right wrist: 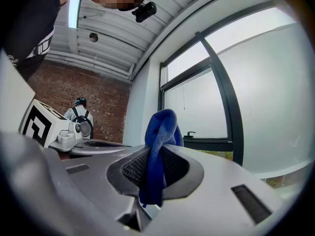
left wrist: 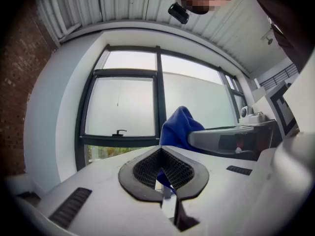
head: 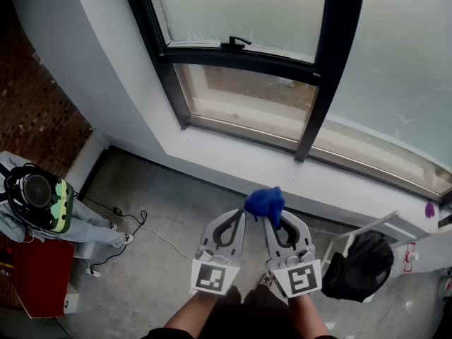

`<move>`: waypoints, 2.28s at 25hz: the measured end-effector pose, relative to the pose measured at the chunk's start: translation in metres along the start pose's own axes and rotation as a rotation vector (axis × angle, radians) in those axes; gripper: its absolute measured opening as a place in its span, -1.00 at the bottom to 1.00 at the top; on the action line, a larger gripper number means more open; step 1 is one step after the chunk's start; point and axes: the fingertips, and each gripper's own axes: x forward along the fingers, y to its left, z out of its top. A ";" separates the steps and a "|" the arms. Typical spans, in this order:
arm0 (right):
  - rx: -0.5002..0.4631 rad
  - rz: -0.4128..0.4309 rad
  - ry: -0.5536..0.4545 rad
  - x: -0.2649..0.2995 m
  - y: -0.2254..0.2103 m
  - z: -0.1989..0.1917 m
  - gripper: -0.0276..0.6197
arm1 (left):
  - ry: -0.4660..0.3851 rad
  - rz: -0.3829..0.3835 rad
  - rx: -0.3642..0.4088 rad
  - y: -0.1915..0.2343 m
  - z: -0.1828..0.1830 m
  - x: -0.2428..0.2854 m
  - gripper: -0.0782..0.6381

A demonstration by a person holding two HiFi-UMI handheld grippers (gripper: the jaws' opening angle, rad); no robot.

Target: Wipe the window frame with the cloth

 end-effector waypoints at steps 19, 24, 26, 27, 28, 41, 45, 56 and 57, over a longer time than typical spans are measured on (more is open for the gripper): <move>-0.047 -0.005 0.008 0.014 0.009 0.003 -0.79 | -0.003 0.005 0.026 0.015 0.001 -0.002 -0.77; -0.028 0.002 0.004 0.014 0.012 0.005 -0.79 | -0.010 0.023 0.008 0.015 0.000 -0.005 -0.77; -0.026 0.001 0.005 0.015 0.014 0.004 -0.79 | -0.015 0.029 0.006 0.017 0.001 -0.007 -0.77; -0.024 -0.001 0.007 0.017 0.016 0.003 -0.79 | -0.020 0.032 0.005 0.019 0.002 -0.008 -0.77; -0.022 -0.002 0.009 0.018 0.018 0.001 -0.79 | -0.025 0.036 0.004 0.022 0.002 -0.010 -0.77; -0.001 0.005 0.054 0.062 0.074 -0.028 -0.79 | 0.026 0.047 0.015 0.097 -0.021 -0.043 -0.77; 0.002 -0.014 0.070 0.075 0.083 -0.034 -0.79 | 0.041 0.024 0.040 0.115 -0.028 -0.044 -0.77; 0.039 -0.078 0.111 0.113 0.042 -0.062 -0.79 | 0.077 -0.031 0.040 0.134 -0.055 0.014 -0.77; 0.046 -0.085 0.111 0.118 0.032 -0.066 -0.79 | 0.081 -0.037 0.041 0.134 -0.058 0.024 -0.77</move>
